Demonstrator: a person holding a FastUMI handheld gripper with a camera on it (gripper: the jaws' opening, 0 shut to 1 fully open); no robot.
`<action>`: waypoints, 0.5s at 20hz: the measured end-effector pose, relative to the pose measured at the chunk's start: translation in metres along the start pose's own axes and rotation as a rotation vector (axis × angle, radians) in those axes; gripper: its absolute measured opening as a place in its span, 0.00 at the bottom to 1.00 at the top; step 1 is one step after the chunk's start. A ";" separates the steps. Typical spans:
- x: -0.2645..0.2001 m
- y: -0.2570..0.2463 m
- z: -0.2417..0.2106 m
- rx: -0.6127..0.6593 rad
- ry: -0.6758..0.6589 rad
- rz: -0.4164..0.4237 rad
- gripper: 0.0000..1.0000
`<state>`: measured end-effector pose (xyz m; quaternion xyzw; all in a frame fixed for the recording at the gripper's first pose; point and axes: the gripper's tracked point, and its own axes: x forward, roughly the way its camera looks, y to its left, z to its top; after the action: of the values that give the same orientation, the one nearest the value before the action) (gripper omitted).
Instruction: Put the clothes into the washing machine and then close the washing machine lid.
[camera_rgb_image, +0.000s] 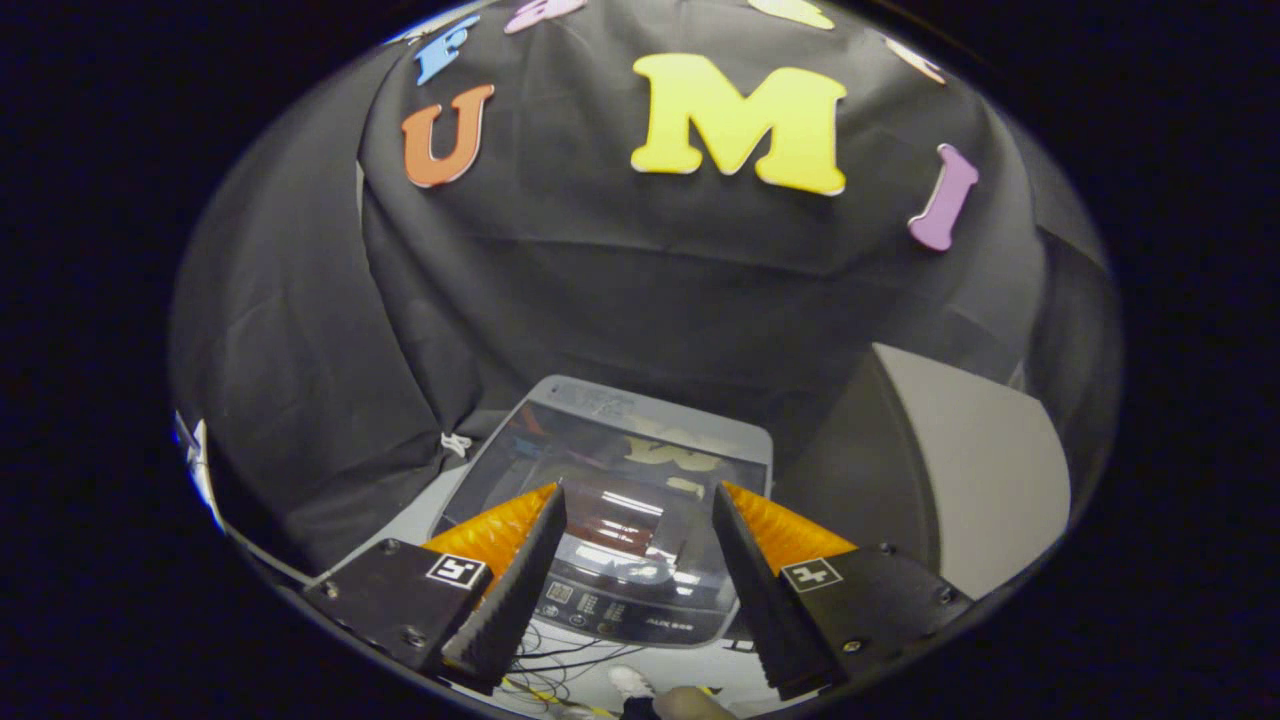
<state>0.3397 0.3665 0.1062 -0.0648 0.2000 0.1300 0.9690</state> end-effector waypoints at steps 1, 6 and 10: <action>-0.022 -0.005 0.002 0.011 -0.029 -0.010 0.93; -0.144 -0.042 -0.002 0.067 -0.191 -0.072 0.92; -0.229 -0.080 -0.030 0.100 -0.277 -0.129 1.00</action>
<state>0.1475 0.2323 0.1772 -0.0107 0.0660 0.0652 0.9956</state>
